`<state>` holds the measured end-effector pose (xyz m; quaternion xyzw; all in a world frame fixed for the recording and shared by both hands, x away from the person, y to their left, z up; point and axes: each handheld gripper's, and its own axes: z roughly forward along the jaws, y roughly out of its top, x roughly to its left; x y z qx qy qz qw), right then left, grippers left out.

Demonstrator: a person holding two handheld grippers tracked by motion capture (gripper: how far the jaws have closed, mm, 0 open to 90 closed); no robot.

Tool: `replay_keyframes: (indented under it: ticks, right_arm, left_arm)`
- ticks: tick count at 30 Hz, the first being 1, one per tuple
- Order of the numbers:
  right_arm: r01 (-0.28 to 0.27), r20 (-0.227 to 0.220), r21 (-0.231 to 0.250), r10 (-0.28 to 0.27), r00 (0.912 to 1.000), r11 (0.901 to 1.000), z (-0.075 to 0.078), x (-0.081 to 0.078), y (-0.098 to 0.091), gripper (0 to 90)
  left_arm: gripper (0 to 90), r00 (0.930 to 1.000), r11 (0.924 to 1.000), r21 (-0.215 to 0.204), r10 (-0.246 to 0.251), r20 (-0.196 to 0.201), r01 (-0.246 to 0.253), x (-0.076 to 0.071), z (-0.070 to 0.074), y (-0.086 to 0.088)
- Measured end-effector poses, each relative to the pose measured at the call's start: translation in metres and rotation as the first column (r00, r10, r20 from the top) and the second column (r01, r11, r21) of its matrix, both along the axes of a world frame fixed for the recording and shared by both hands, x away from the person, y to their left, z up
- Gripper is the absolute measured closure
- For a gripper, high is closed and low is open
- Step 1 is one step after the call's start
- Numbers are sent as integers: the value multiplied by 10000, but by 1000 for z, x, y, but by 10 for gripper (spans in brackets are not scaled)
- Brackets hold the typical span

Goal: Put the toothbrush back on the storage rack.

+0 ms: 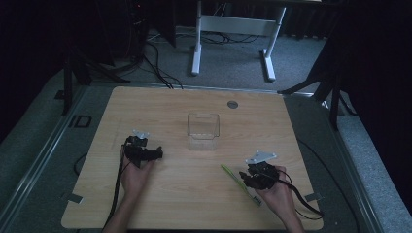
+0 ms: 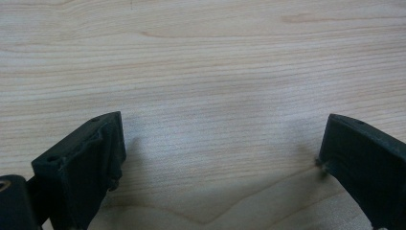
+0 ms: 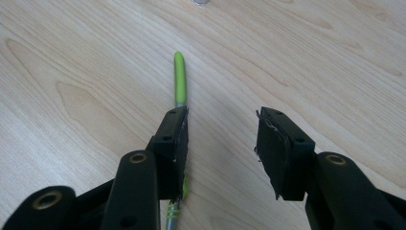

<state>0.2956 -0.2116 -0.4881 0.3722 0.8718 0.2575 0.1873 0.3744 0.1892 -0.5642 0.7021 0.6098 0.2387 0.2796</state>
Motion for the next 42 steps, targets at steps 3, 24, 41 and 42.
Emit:
replay_keyframes:
  ticks: [3,24,41,42]
  right_arm:
    - [-2,-74,-33,1,10000,10000,-1,0,1,542]
    - [-73,-541,-406,51,9985,9991,-8,3,5,547]
    - [-179,-958,-462,134,9953,9988,-11,6,5,551]
    - [-188,-979,-471,141,9951,9987,-12,6,5,550]
  left_arm:
    - [23,10000,10000,1,-5,7,5,0,0,0]
    - [24,10000,10000,2,-6,7,6,0,0,0]
    - [24,10000,10000,6,-10,-2,10,0,0,0]
    - [24,10000,10000,7,-10,-2,10,0,0,0]
